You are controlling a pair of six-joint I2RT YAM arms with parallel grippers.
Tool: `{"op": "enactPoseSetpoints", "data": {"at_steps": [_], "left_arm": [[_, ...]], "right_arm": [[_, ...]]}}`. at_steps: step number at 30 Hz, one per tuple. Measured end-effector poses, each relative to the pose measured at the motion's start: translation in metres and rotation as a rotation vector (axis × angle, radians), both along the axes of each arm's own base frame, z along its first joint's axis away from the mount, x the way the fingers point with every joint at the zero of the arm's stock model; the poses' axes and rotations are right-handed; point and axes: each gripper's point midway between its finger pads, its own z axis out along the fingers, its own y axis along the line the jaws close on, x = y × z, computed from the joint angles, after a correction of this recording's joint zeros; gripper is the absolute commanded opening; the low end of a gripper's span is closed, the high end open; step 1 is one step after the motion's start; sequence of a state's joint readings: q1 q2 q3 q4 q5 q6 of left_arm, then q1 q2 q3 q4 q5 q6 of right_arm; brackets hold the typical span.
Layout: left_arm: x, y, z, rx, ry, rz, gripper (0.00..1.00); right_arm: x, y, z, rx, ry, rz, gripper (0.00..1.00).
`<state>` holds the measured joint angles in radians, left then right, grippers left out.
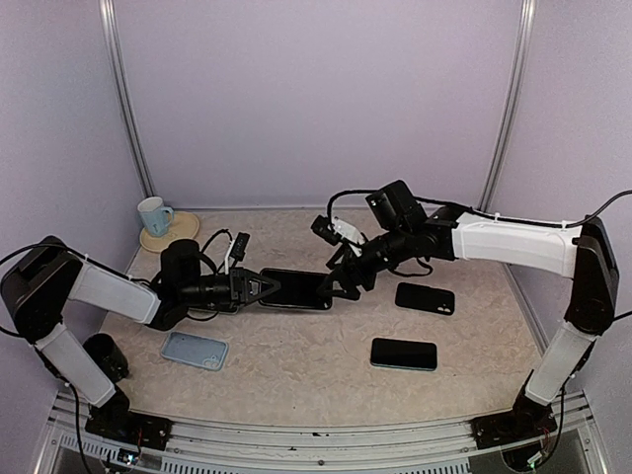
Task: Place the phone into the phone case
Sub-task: Pass from the left arm to the right
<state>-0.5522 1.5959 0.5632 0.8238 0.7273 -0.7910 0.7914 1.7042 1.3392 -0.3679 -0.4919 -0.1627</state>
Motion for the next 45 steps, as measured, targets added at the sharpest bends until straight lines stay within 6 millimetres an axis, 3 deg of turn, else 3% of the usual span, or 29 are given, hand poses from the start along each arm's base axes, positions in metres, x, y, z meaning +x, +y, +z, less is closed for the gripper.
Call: {"op": "enactPoseSetpoints", "data": {"at_steps": [7, 18, 24, 45], "left_arm": [[-0.003, -0.009, -0.004, 0.035, 0.016, -0.023, 0.00], [-0.014, -0.021, -0.002, 0.053, 0.010, -0.067, 0.00], [-0.018, -0.025, 0.001, 0.052, -0.001, -0.083, 0.00], [-0.023, -0.030, 0.002, 0.052, -0.002, -0.095, 0.00]], "right_arm": [[-0.022, 0.018, -0.011, -0.076, -0.210, 0.091, 0.96], [-0.022, 0.030, -0.013, -0.118, -0.417, 0.117, 1.00], [-0.024, 0.033, -0.013, -0.127, -0.449, 0.128, 1.00], [-0.024, 0.043, -0.044, -0.215, -0.481, 0.113, 0.96]]}}
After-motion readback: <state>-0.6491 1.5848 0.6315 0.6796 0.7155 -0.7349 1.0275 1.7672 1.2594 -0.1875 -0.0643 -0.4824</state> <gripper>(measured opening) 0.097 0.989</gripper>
